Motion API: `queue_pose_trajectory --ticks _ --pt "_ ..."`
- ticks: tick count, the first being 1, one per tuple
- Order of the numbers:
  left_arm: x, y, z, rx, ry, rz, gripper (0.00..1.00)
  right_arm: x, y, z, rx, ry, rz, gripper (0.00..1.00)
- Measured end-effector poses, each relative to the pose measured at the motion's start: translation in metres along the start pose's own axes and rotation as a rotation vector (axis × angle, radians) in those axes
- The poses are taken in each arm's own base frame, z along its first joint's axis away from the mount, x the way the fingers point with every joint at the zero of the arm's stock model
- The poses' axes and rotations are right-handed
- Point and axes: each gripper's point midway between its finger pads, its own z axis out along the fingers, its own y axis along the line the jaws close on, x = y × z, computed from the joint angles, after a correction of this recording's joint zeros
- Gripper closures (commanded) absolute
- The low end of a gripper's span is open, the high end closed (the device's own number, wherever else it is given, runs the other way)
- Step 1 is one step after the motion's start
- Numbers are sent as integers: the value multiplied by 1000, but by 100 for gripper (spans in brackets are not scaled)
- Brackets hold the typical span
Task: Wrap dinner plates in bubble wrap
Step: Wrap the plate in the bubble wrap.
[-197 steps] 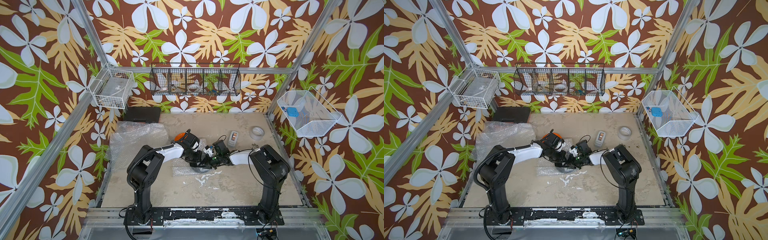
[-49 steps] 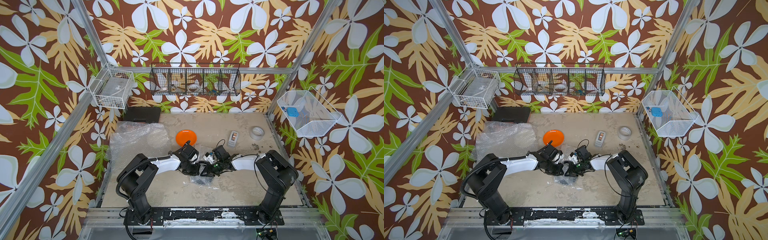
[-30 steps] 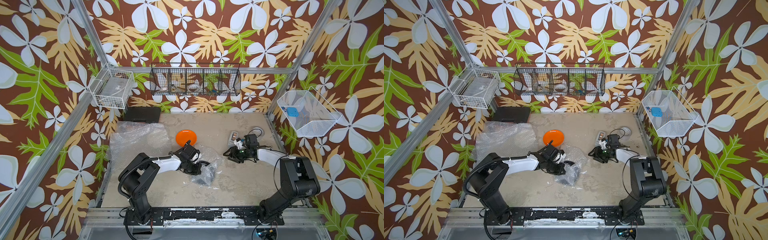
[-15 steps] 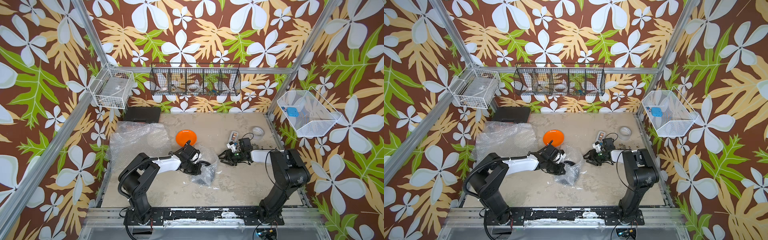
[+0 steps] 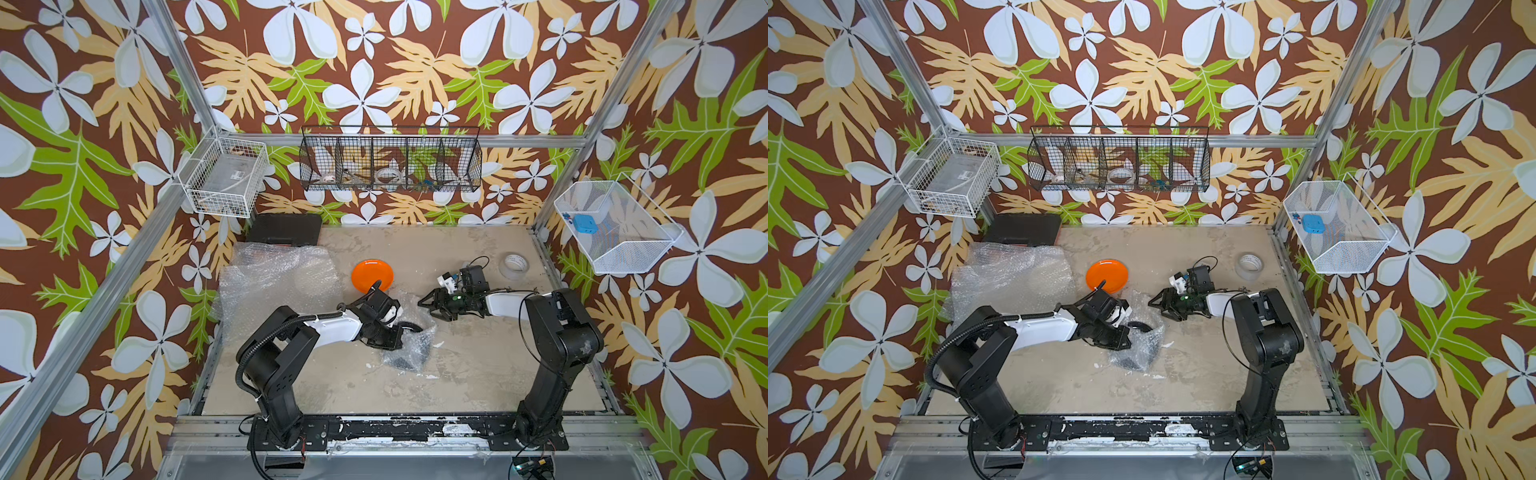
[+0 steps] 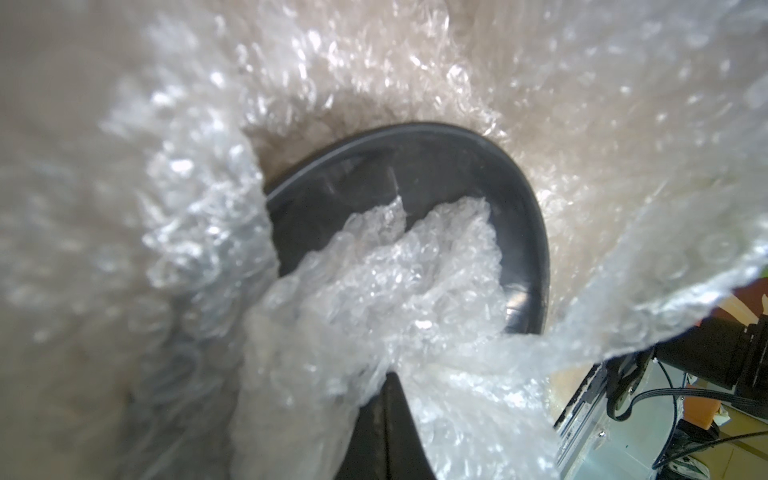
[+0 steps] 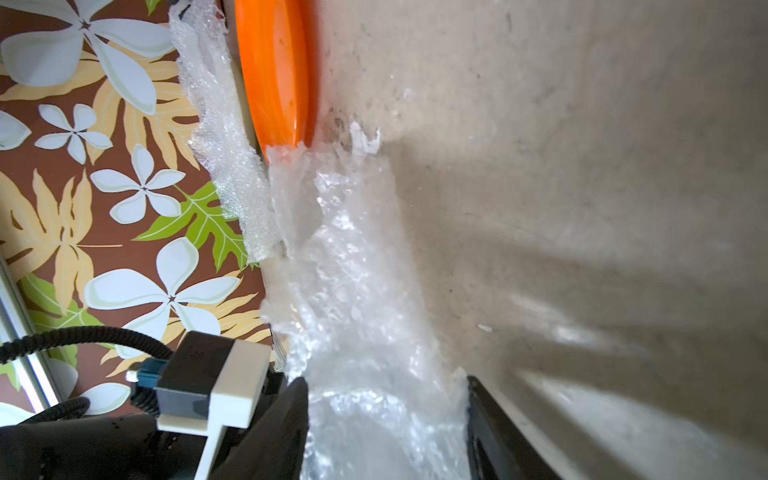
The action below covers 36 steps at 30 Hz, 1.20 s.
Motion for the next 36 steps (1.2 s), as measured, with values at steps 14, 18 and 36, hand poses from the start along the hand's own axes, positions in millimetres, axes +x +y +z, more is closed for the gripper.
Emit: queue_pose_trajectory --ticks 14,18,36 --pt "2 0 2 5 12 -4 100 3 45 -5 -77 32 -81 43" --pt "2 0 3 6 13 -4 100 -6 38 0 -13 19 -146 44" --pt "1 -1 2 9 10 -2 100 -2 17 5 68 28 -228 89"
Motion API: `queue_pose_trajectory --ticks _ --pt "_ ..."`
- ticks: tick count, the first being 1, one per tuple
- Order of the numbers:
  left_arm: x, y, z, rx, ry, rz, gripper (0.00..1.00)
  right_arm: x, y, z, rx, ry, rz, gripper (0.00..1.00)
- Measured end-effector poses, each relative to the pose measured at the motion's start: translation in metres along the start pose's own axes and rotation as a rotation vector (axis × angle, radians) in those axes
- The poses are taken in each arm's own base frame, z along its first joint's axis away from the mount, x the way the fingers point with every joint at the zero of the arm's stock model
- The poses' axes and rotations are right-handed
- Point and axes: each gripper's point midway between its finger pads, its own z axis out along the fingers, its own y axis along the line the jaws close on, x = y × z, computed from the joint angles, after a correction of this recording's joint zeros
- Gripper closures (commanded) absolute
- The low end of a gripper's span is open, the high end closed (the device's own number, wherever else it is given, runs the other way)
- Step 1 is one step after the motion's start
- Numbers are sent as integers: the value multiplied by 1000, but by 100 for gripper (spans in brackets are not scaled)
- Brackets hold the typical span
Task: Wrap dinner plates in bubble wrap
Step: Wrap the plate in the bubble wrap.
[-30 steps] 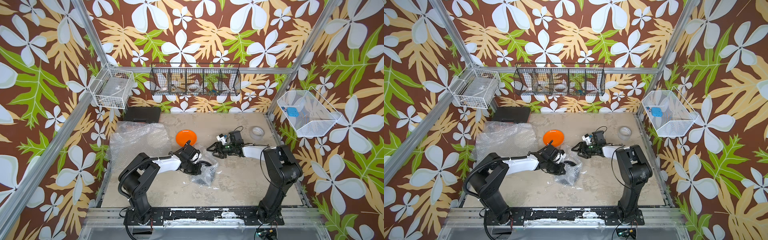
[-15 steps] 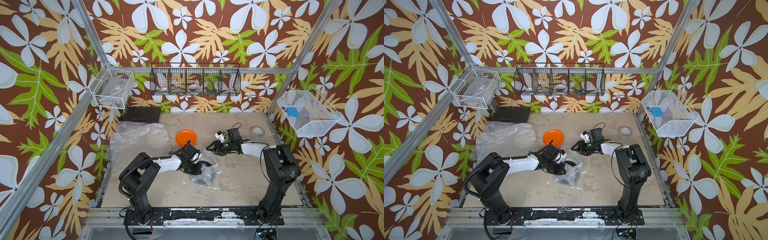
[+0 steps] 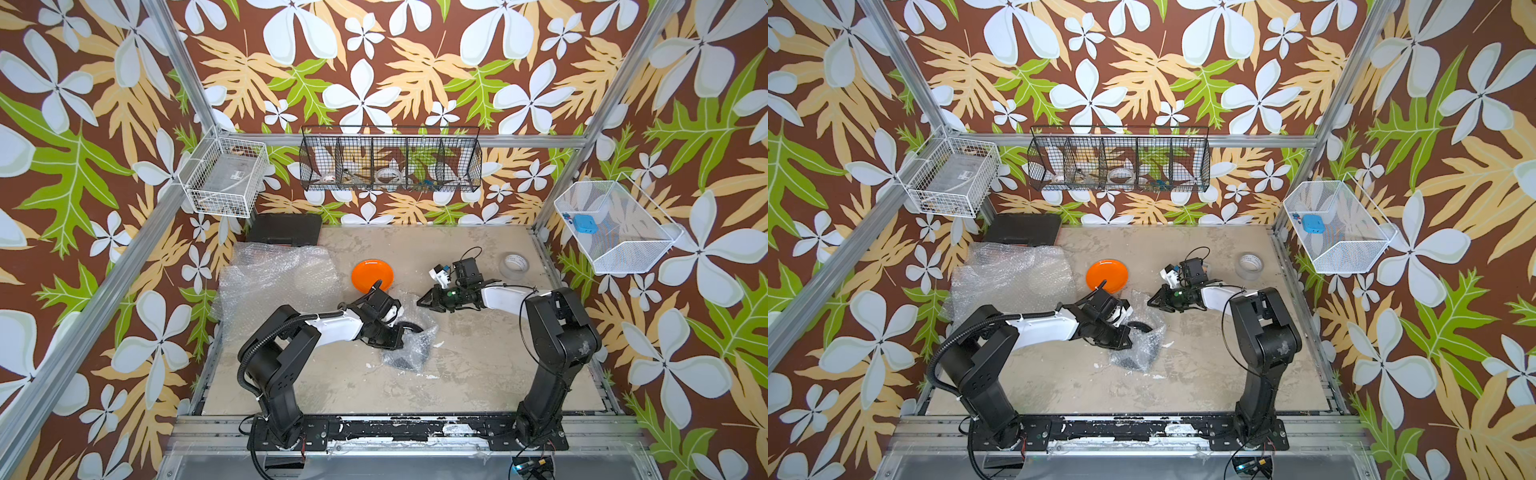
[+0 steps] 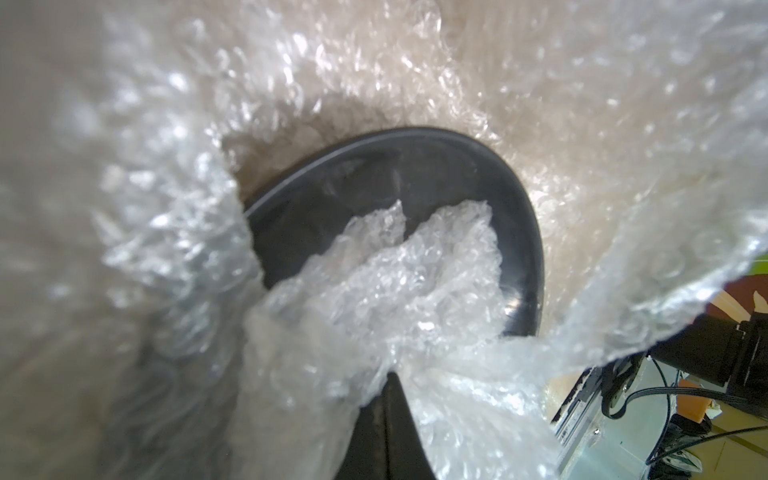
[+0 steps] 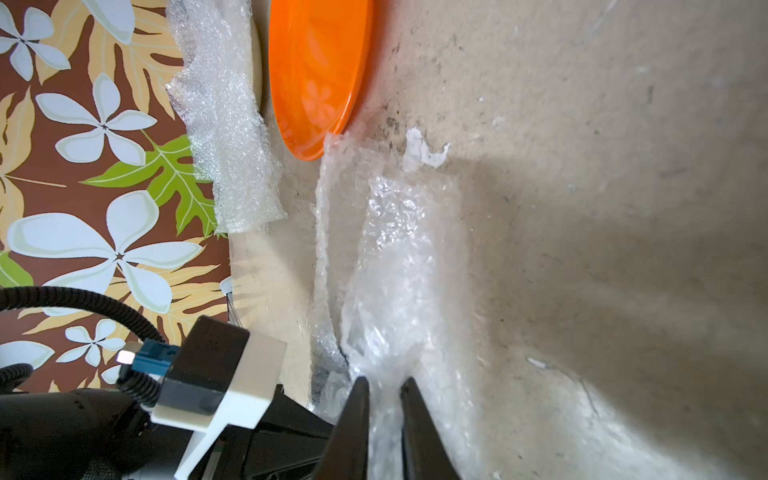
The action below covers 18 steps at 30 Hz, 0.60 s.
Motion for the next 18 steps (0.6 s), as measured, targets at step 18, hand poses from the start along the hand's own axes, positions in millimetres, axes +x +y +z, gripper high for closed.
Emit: queue_pose_trajectory --ticks 18 --pt "2 1 1 2 -3 2 100 -12 23 -46 109 -57 -58 100"
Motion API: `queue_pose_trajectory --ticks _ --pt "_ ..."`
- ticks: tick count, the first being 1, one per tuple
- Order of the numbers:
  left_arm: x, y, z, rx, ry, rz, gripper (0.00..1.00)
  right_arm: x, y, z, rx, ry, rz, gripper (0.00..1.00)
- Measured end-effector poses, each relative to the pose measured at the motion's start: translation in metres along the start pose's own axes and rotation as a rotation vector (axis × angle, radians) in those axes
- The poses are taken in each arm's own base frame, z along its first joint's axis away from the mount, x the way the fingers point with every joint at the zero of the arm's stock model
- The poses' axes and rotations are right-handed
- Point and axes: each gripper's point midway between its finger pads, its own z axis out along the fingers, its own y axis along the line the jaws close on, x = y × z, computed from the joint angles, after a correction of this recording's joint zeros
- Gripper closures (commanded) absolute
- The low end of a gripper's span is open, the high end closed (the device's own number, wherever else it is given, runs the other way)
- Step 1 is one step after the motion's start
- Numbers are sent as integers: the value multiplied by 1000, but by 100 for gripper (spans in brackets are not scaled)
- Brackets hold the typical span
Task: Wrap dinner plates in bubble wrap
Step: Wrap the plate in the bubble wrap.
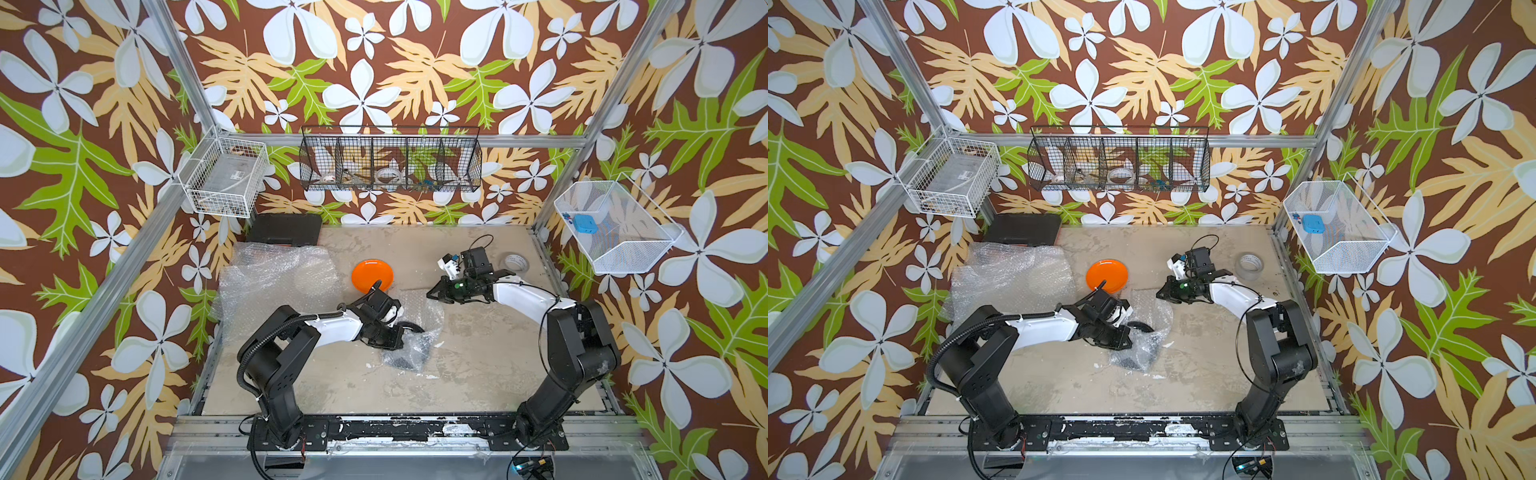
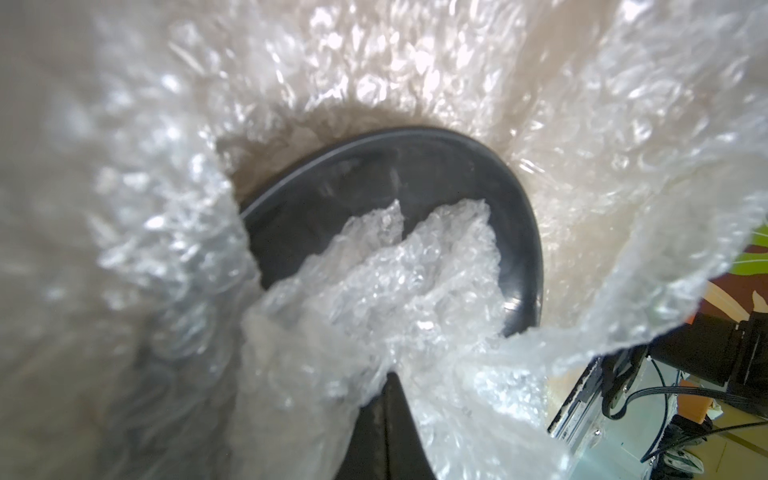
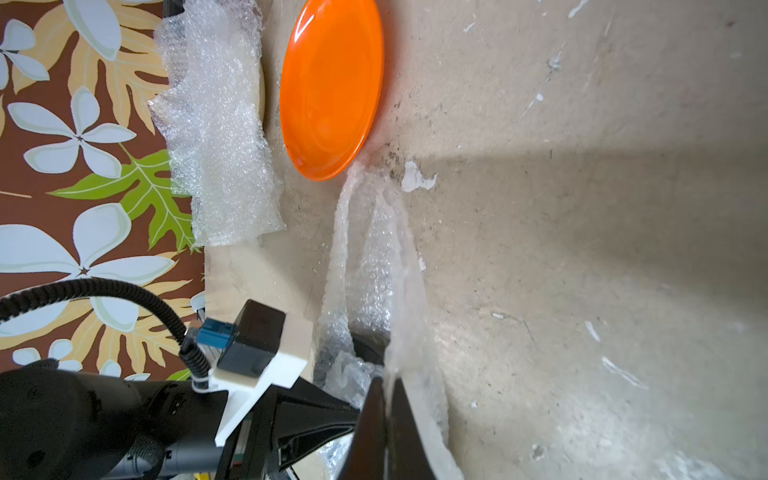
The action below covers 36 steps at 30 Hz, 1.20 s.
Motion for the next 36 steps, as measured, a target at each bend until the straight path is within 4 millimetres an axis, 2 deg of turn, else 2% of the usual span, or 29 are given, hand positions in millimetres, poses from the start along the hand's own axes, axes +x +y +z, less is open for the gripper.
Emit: queue_pose_trajectory --ticks 4,6,9,12,15,17,25,27,31,34,36 --pt "0 0 1 7 -4 3 100 17 20 -9 -47 35 -7 100" --pt "0 -1 2 16 -5 4 100 32 36 -8 -86 70 -17 100" --pt "-1 -3 3 41 -12 4 100 66 58 0 -137 150 -21 100" --pt "-1 -2 3 73 -20 -25 100 104 69 14 -166 235 3 100" --pt "-1 0 2 102 -35 -49 100 136 66 32 -167 307 36 100" --pt "-1 0 1 111 -41 -49 100 149 62 43 -161 339 62 100" --pt "-1 0 -1 147 -71 -96 100 178 41 81 -132 395 108 100" --pt "-5 0 -7 144 -93 -107 100 184 30 88 -110 414 123 100" --pt "-11 16 -31 60 -130 -181 97 189 26 96 -142 430 108 100" --pt "-36 22 -63 -13 -223 -203 88 189 26 95 -165 436 114 100" --pt "-62 17 -92 -32 -307 -200 80 189 27 95 -167 437 114 100"
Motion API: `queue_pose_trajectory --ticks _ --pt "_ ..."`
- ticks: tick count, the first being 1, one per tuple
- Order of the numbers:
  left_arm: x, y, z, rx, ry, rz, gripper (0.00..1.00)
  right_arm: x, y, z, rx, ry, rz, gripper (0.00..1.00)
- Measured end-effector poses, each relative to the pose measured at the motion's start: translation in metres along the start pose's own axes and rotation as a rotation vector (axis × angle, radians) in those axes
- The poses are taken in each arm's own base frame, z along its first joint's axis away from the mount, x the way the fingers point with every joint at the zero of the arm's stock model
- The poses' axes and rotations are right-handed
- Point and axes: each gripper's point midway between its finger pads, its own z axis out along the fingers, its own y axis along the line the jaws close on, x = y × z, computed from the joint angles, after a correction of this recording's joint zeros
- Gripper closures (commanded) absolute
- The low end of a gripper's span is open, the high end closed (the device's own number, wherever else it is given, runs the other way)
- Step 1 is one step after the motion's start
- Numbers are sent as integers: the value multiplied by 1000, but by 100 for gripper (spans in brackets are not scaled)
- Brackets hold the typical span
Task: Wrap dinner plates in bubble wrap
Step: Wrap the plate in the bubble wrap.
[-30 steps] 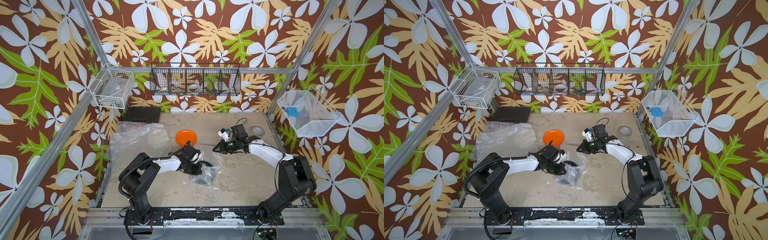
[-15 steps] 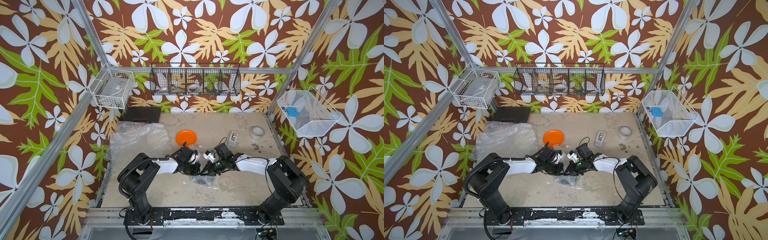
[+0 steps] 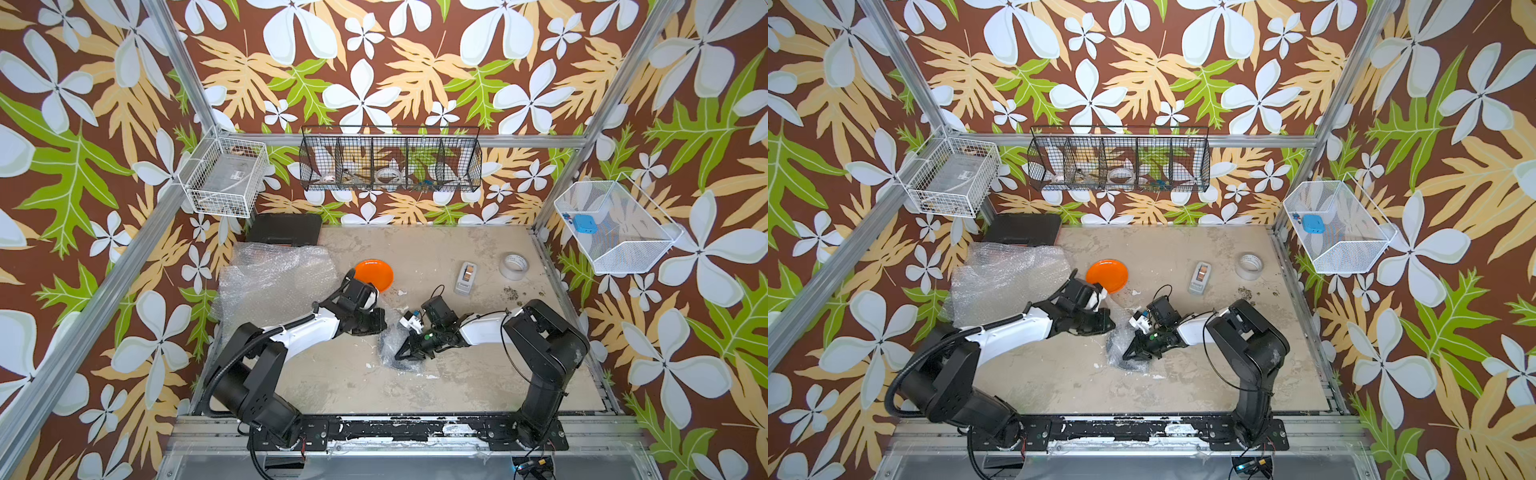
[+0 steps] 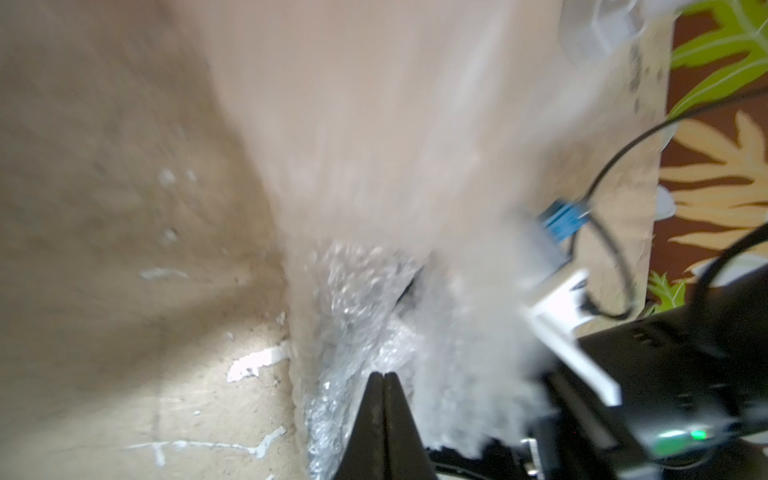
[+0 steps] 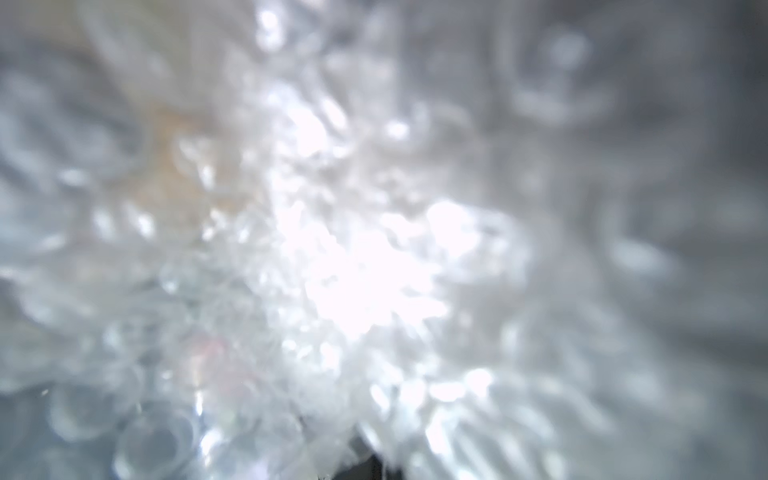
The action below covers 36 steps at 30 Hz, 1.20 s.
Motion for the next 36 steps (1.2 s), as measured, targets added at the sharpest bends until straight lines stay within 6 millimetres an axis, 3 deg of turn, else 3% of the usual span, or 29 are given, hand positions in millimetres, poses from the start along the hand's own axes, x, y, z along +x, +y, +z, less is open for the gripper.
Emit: queue_pose_trajectory --ticks 5,9,16,20,27,30,33,36 --pt "-54 -11 -28 -27 -116 16 61 -1 2 -1 -1 -4 -5 100" --pt "-75 -4 -26 -62 -128 5 48 -3 3 -3 4 -16 -14 100" --pt "-78 21 -16 -161 -103 -9 39 -4 3 -5 23 -30 -9 100" --pt "-80 31 -20 -209 -129 -12 38 -4 1 -5 33 -34 -7 100" --pt "-77 44 -10 -251 -108 -14 38 -4 2 -5 40 -35 -6 100" --pt "-73 45 -4 -244 -87 -19 47 -4 1 -5 43 -35 -4 100" --pt "-67 44 1 -218 -62 -26 78 -4 1 -5 43 -34 -1 100" --pt "-68 36 3 -176 -55 -23 96 -4 1 -4 38 -35 0 100"
